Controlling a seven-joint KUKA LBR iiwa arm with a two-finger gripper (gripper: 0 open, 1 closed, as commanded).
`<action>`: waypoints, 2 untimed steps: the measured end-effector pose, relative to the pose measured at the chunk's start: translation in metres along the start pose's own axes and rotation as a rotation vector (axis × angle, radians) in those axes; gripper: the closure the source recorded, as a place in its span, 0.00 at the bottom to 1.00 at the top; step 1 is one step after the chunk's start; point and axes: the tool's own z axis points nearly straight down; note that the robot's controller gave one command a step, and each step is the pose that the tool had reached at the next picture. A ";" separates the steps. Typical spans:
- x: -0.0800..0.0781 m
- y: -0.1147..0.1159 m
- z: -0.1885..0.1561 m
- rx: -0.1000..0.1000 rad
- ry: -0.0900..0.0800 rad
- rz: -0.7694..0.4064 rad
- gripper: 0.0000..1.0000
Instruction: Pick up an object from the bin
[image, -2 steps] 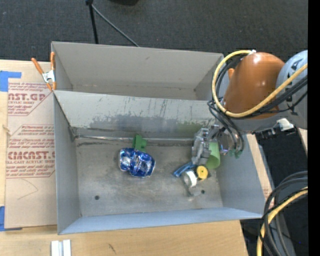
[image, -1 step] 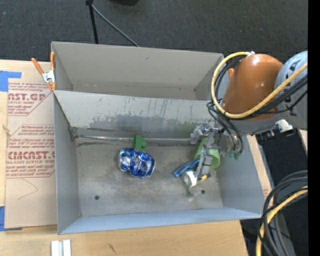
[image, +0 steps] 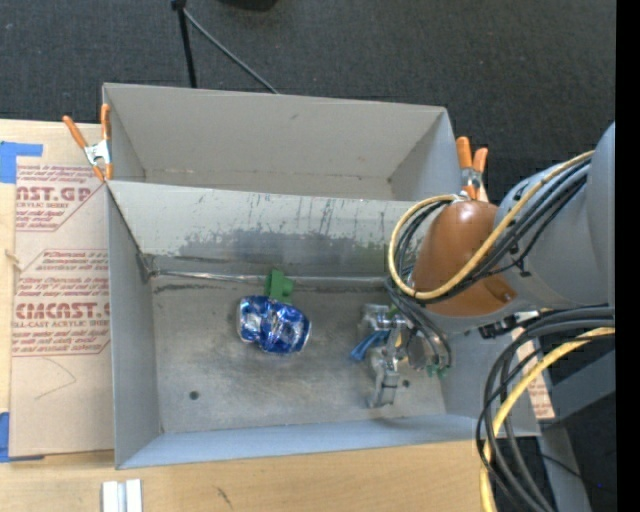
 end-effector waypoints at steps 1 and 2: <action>-0.002 0.000 -0.004 0.000 -0.007 0.000 1.00; -0.004 0.002 -0.095 0.001 -0.015 -0.026 1.00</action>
Offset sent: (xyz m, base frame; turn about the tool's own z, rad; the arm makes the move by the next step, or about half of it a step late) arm 0.0000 0.0000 0.0000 0.0000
